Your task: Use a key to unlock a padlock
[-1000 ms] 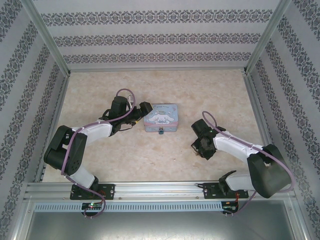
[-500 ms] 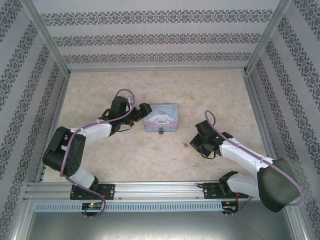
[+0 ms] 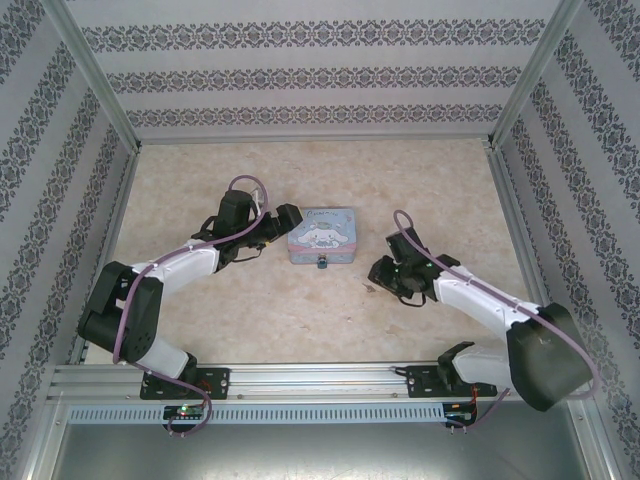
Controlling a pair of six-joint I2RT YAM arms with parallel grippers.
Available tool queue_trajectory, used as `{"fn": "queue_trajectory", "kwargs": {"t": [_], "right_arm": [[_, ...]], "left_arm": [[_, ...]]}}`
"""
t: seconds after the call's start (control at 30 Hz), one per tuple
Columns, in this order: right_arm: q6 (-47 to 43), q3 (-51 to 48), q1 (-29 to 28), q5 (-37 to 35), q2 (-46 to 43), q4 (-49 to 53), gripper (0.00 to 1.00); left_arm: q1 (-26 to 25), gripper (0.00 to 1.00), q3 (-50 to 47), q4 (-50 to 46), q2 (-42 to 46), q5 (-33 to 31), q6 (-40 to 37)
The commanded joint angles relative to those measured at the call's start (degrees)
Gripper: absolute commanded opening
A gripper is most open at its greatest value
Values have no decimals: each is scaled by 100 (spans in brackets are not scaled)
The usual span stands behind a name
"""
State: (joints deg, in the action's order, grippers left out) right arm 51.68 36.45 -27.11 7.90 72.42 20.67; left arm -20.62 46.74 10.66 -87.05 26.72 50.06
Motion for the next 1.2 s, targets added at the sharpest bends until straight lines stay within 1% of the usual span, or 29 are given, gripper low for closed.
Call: {"fn": "queue_trajectory", "kwargs": {"t": [0.0,0.07,0.23,0.43,0.63,0.9,1.03,1.17], "right_arm": [[-888,282,13,205,304,52,45],[-963,284,-4,210,496,-63,47],[-1100,302,-8,145,889,-271,48],[-1220,208,-90,369,1089,-483,48],[-1206,264,-417,471,1323,-430,47],[-693,143,-915,451,1301,-432,46],[-584,249,-1181,213,1232,-209,46],[-821,475,-1284,-201,1255,194,47]], "left_arm": [[-23,99,77,-203,183,-61,-127],[-29,99,94,-238,194,-87,-145],[-23,99,135,-301,194,-123,-176],[-24,99,134,-275,187,-159,-179],[-25,99,140,-180,127,-152,-134],[-23,99,92,-130,127,-159,-163],[-26,99,72,-94,118,-150,-163],[-21,99,82,-90,118,-142,-166]]}}
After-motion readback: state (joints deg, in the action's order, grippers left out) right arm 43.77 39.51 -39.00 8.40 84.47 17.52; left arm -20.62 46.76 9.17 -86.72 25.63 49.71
